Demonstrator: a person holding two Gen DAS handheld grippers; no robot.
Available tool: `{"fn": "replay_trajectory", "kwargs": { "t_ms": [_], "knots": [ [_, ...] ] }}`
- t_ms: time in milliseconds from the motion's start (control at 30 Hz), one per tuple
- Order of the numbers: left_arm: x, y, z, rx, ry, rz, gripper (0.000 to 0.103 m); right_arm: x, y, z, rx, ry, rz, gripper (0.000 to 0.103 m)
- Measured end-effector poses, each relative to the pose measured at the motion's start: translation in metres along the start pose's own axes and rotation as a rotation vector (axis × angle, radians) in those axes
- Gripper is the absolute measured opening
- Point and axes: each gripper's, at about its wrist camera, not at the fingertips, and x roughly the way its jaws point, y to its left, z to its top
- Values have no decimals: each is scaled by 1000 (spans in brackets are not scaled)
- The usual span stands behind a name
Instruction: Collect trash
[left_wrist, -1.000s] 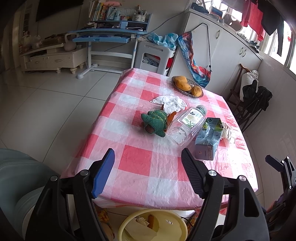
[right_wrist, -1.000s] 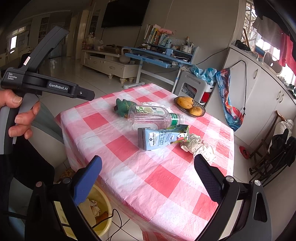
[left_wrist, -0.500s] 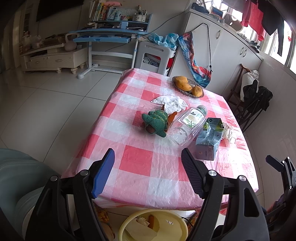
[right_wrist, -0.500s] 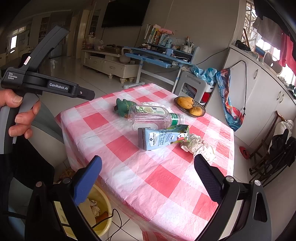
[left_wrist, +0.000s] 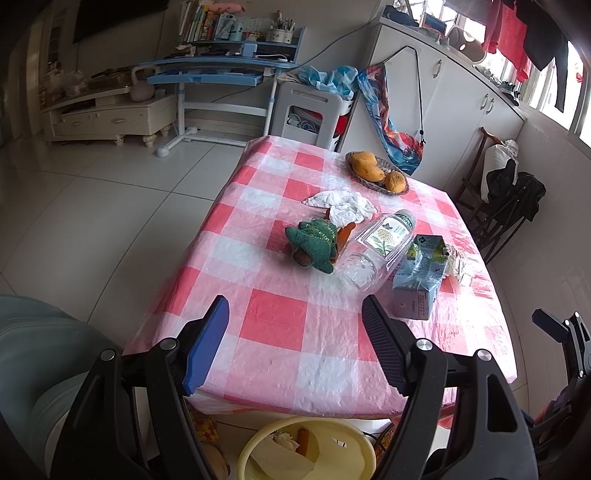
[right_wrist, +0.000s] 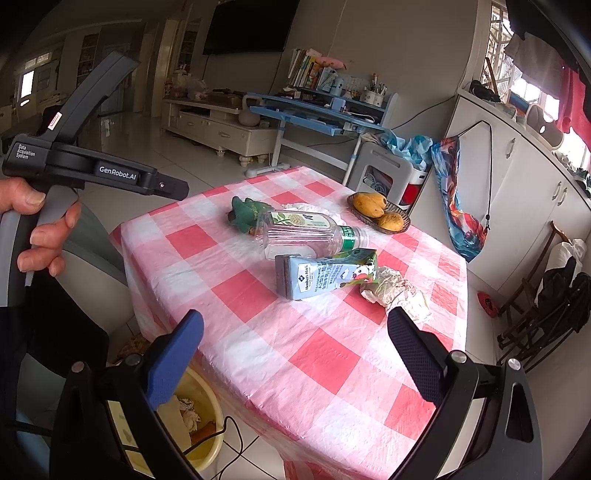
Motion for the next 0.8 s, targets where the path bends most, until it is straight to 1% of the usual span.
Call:
{"fn": "replay_trajectory", "kwargs": {
  "t_ms": [800],
  "knots": [
    [0, 0, -1, 1, -2, 1, 71, 1, 0, 1, -11, 5, 0, 95]
  ]
}}
